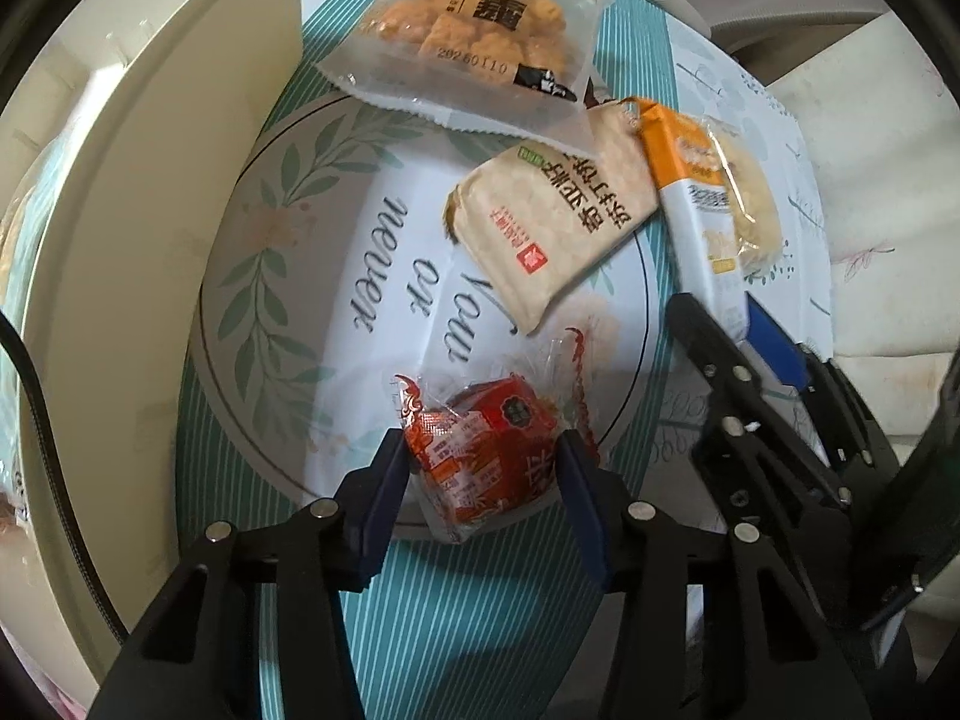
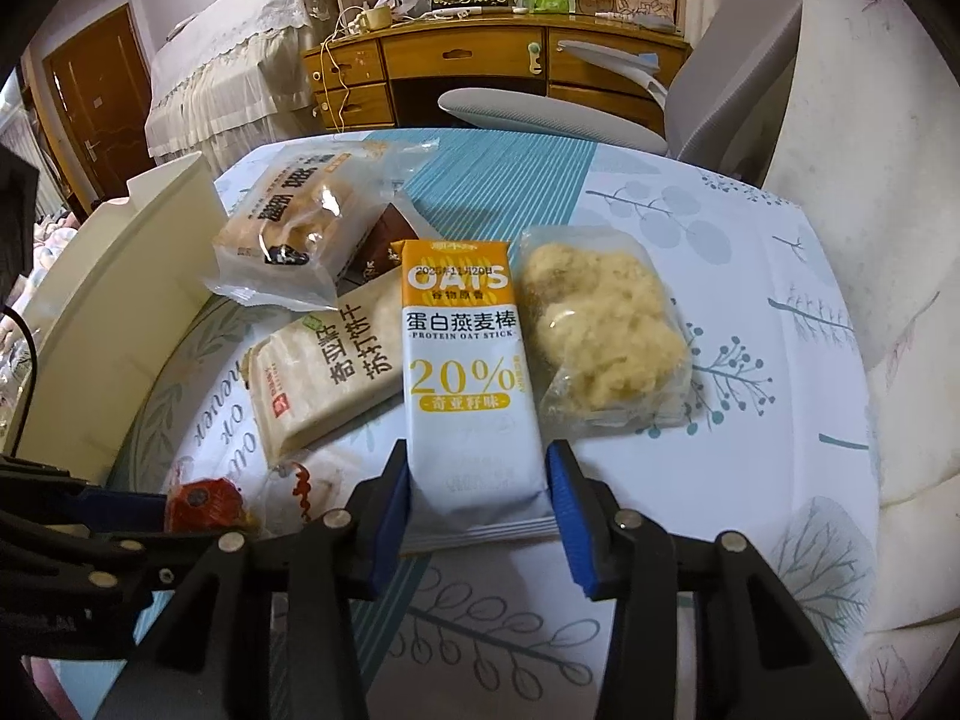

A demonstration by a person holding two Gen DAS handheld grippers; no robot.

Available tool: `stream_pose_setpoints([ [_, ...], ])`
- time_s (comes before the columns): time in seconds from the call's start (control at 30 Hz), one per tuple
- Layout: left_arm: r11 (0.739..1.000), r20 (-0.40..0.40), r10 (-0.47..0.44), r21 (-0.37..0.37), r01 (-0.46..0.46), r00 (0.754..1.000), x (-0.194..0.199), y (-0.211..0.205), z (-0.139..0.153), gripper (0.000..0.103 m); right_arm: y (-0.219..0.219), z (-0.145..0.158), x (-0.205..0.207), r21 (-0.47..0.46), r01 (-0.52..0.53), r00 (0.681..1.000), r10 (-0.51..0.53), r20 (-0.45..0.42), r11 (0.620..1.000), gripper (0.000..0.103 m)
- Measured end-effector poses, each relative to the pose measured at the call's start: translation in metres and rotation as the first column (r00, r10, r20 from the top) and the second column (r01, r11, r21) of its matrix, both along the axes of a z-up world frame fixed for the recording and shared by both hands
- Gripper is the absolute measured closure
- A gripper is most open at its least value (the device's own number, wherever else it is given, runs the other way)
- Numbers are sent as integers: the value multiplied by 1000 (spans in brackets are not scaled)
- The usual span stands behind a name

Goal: Organize snacks
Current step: 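Grasp the red candy pack with the left tool while the right tool grasps the OATS protein stick, then carry the red candy pack and OATS stick into the tray and open both tools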

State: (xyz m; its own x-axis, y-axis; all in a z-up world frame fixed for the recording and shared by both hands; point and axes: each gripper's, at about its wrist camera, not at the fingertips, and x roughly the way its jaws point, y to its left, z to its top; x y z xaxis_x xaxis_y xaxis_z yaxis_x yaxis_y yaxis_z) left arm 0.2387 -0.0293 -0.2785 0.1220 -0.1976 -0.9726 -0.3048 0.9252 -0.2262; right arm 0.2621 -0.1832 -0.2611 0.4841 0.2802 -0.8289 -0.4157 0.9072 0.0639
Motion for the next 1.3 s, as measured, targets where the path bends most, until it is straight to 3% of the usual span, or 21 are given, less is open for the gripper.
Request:
stream_pose_setpoints([
  [0.43,998,-17,-55,29,55,998,-30,-7,44,55,-14,44,-27,88,82,997,-81,-16,993,59],
  [0.67,995,62,-103,11,102,993,-52,-11,87,55,-13,64,-44,112,138,990,-137,-15,984,59],
  [0.83,989,145,-141,-21,145,979,-74,-4,115,55,-4,82,-57,142,102,994,-105,14,985,59],
  [1.3,974,291,-212,-15,226,933,-111,67,171,55,58,127,-96,199,89,993,-102,57,976,59],
])
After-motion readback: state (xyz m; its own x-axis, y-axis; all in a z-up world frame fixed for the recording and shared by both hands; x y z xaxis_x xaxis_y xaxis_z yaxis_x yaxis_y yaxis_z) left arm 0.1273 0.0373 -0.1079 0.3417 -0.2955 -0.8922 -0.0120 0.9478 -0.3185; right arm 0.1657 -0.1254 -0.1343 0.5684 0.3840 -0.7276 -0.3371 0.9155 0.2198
